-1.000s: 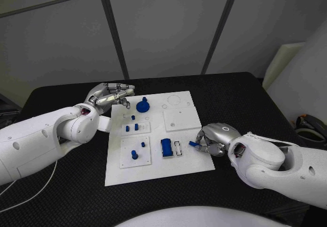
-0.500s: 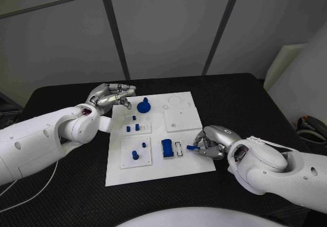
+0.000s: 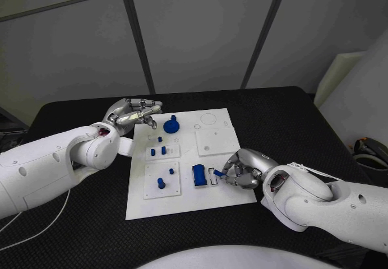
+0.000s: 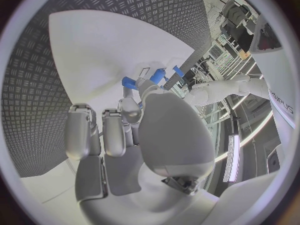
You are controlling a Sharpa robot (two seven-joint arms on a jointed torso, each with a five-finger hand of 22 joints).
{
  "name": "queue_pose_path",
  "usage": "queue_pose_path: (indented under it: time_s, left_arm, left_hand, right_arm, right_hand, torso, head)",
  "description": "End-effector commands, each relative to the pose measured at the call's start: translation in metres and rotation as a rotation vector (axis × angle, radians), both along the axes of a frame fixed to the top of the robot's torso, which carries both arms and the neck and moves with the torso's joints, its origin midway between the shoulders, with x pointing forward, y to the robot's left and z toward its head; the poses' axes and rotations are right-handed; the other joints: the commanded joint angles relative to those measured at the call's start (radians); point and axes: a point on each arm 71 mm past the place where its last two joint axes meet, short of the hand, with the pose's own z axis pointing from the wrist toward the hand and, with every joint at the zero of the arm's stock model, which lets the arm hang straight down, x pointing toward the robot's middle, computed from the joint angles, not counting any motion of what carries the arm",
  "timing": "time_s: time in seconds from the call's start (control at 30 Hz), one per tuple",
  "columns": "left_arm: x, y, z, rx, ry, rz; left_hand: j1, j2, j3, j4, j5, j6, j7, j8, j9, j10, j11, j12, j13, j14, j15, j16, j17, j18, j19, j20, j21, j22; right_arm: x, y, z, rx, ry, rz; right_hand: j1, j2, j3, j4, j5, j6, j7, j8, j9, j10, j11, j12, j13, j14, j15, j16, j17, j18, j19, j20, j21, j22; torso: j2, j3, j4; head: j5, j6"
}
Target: Assemble the parts on the task board
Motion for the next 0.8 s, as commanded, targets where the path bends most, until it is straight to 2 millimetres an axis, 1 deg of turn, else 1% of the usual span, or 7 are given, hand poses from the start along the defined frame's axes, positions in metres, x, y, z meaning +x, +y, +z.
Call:
queue_pose_path:
  time_s: [0.03,0.07,0.1,0.2,0.33,0.57,0.8]
  left_arm:
    - [0.0,-0.002,0.001,-0.002,-0.005,-0.007]
    - [0.0,-0.002,0.001,-0.002,-0.005,-0.008]
    - [0.0,-0.002,0.001,-0.002,-0.005,-0.008]
    - [0.0,-0.002,0.001,-0.002,-0.005,-0.009]
    - [0.0,-0.002,0.001,-0.003,-0.004,-0.011]
    - [0.001,-0.003,0.001,-0.003,-0.002,-0.013]
    - [0.001,-0.003,0.0,-0.003,-0.001,-0.014]
  left_hand:
    - [-0.005,0.005,-0.003,0.002,0.002,-0.008,0.001,-0.001,0.0,-0.005,-0.001,0.003,-0.001,-0.007,0.002,0.003,-0.001,-0.017,0.004,0.004,-0.006,-0.001]
    - [-0.005,0.005,-0.003,0.002,0.002,-0.008,0.001,-0.001,0.0,-0.005,-0.001,0.003,-0.001,-0.007,0.002,0.003,-0.001,-0.017,0.004,0.004,-0.006,-0.001]
    - [-0.005,0.005,-0.003,0.002,0.002,-0.008,0.001,-0.001,0.0,-0.005,-0.001,0.003,-0.001,-0.007,0.002,0.003,-0.001,-0.017,0.004,0.004,-0.006,-0.001]
    - [-0.002,0.006,-0.003,0.001,0.002,-0.009,0.001,-0.001,0.0,-0.007,-0.001,0.005,-0.001,-0.007,0.002,0.004,-0.002,-0.017,0.005,0.004,-0.007,-0.002]
    - [-0.002,0.006,-0.003,0.001,0.002,-0.009,0.001,-0.001,0.0,-0.007,-0.001,0.005,-0.001,-0.007,0.002,0.004,-0.002,-0.017,0.005,0.004,-0.007,-0.002]
    - [-0.002,0.005,-0.004,0.001,0.002,-0.009,0.001,-0.001,0.0,-0.008,-0.001,0.005,-0.001,-0.007,0.002,0.004,-0.002,-0.017,0.005,0.004,-0.007,-0.002]
    - [-0.002,0.005,-0.004,0.001,0.002,-0.009,0.001,-0.001,0.0,-0.008,-0.001,0.005,-0.001,-0.007,0.002,0.004,-0.002,-0.017,0.005,0.004,-0.007,-0.002]
  right_arm:
    - [0.0,0.003,-0.003,0.025,0.05,-0.009]
    - [0.0,0.004,-0.004,0.024,0.058,-0.004]
    - [0.0,0.006,-0.005,0.02,0.072,0.004]
    - [0.001,0.008,-0.008,0.01,0.094,0.016]
    - [0.003,0.01,-0.012,-0.002,0.112,0.024]
    - [0.006,0.013,-0.015,-0.01,0.124,0.028]
    - [0.007,0.016,-0.016,-0.006,0.123,0.028]
  right_hand:
    - [-0.033,-0.002,-0.013,0.018,0.024,0.014,-0.002,0.011,0.006,0.013,0.0,0.012,0.005,0.064,-0.01,0.007,0.058,-0.011,0.009,0.001,0.006,0.138]
    - [-0.046,-0.005,-0.02,0.022,0.043,0.018,-0.004,0.013,0.008,0.015,-0.002,0.015,0.007,0.064,-0.011,0.007,0.059,-0.011,0.01,0.0,0.006,0.139]
    - [-0.068,-0.008,-0.036,0.025,0.077,0.025,-0.007,0.017,0.013,0.02,-0.004,0.022,0.013,0.065,-0.013,0.008,0.06,-0.012,0.011,-0.001,0.007,0.14]
    - [-0.108,-0.006,-0.066,0.028,0.107,0.038,-0.013,0.025,0.022,0.026,-0.009,0.026,0.017,0.065,-0.017,0.009,0.062,-0.012,0.011,-0.005,0.008,0.141]
    - [-0.136,0.0,-0.099,0.026,0.148,0.044,-0.018,0.031,0.032,0.028,-0.014,0.024,0.017,0.064,-0.022,0.007,0.059,-0.011,0.01,-0.009,0.005,0.139]
    - [-0.14,0.0,-0.11,0.026,0.151,0.045,-0.019,0.032,0.035,0.024,-0.014,0.015,0.011,0.063,-0.023,0.002,0.053,-0.01,0.006,-0.01,0.001,0.136]
    - [-0.184,0.0,-0.164,0.03,0.146,0.045,-0.02,0.036,0.047,0.027,-0.014,0.016,0.014,0.063,-0.023,0.002,0.054,-0.01,0.006,-0.011,0.0,0.136]
  torso:
    - [0.0,0.0005,-0.0009]
    - [0.0,0.0004,-0.0006]
    - [0.0,0.0002,0.0001]
    - [0.001,0.0,0.0009]
    - [-0.001,-0.0004,-0.0004]
    - [-0.001,0.0003,-0.0008]
    - [0.0,0.0006,-0.0017]
  head:
    - [-0.001,-0.001]
    - [-0.001,-0.002]
    - [-0.002,-0.003]
    - [-0.001,-0.003]
    - [0.006,-0.009]
    - [0.008,-0.01]
    - [0.005,-0.007]
